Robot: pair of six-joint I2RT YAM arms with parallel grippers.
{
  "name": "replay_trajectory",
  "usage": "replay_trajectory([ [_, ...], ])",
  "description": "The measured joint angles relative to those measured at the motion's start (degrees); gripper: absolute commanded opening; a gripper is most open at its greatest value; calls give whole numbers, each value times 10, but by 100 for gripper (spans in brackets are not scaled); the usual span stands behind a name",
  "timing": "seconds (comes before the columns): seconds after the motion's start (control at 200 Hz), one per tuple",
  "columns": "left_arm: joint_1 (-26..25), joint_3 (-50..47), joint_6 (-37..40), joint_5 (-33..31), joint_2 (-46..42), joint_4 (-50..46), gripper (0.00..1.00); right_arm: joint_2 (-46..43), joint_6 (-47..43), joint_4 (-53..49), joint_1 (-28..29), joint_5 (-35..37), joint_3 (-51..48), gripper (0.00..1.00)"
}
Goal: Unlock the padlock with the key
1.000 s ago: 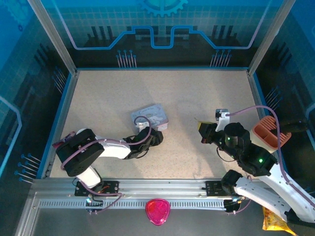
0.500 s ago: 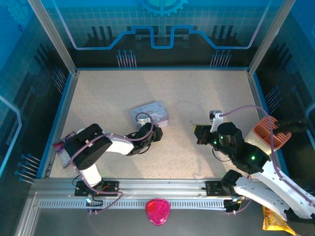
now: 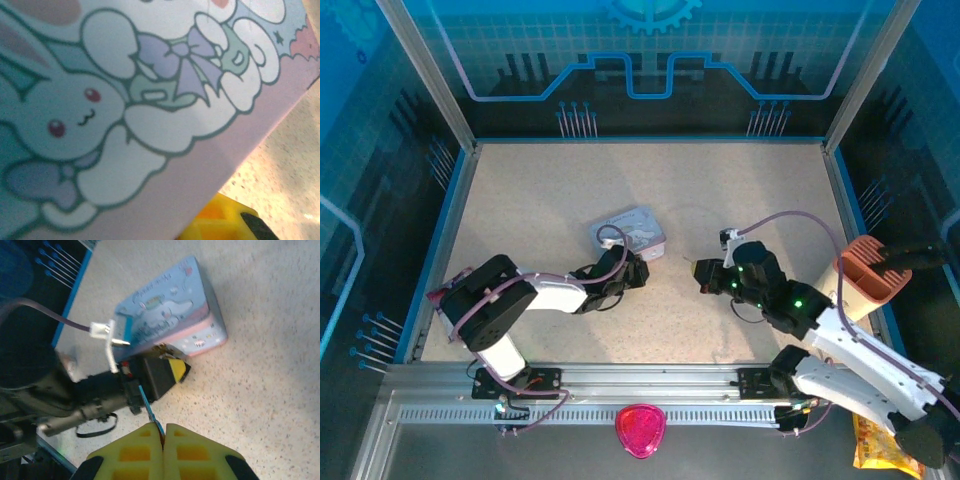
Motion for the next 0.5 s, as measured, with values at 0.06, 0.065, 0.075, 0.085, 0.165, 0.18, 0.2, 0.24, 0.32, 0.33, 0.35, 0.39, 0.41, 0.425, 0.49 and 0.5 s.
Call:
replay_trajectory([
  [0.06, 7, 0, 1, 24, -7, -3, 2, 21, 17, 21, -19, -30, -16, 0],
  [0.065, 8, 0, 2, 25, -8, -3, 2, 24, 19, 23, -22, -34, -18, 0],
  [0.075, 10, 0, 3, 30, -10, -4, 2, 27, 21, 25, -24, -38, -20, 0],
  [0.085, 11, 0, 3, 34, -11, -4, 1, 31, 24, 28, -27, -43, -22, 0],
  [0.165, 21, 0, 7, 58, -21, -11, 0, 57, 38, 39, -41, -68, -32, 0],
  [0.18, 23, 0, 9, 62, -22, -13, 0, 63, 41, 40, -43, -73, -33, 0],
  [0.2, 26, 0, 12, 67, -25, -15, 0, 69, 43, 42, -44, -78, -33, 0],
  [0.24, 29, 0, 16, 76, -29, -18, 0, 80, 47, 50, -46, -89, -35, 0],
  [0.32, 36, 0, 18, 98, -35, -19, 0, 98, 56, 83, -47, -110, -47, 0],
  [0.33, 37, 0, 18, 101, -35, -19, 0, 101, 56, 88, -47, -111, -49, 0],
  [0.35, 39, 0, 18, 108, -36, -19, 0, 106, 60, 98, -47, -117, -53, 0],
  [0.39, 43, 0, 18, 120, -37, -18, 0, 117, 64, 121, -47, -127, -64, 0],
  [0.41, 45, 0, 17, 127, -37, -18, 0, 125, 66, 135, -47, -132, -71, 0],
  [0.425, 47, 0, 17, 131, -37, -17, 0, 129, 67, 142, -48, -136, -74, 0],
  [0.49, 53, 0, 13, 148, -37, -18, 0, 153, 74, 181, -49, -150, -93, 0],
  [0.5, 54, 0, 12, 150, -38, -18, 0, 157, 74, 187, -49, -152, -96, 0],
])
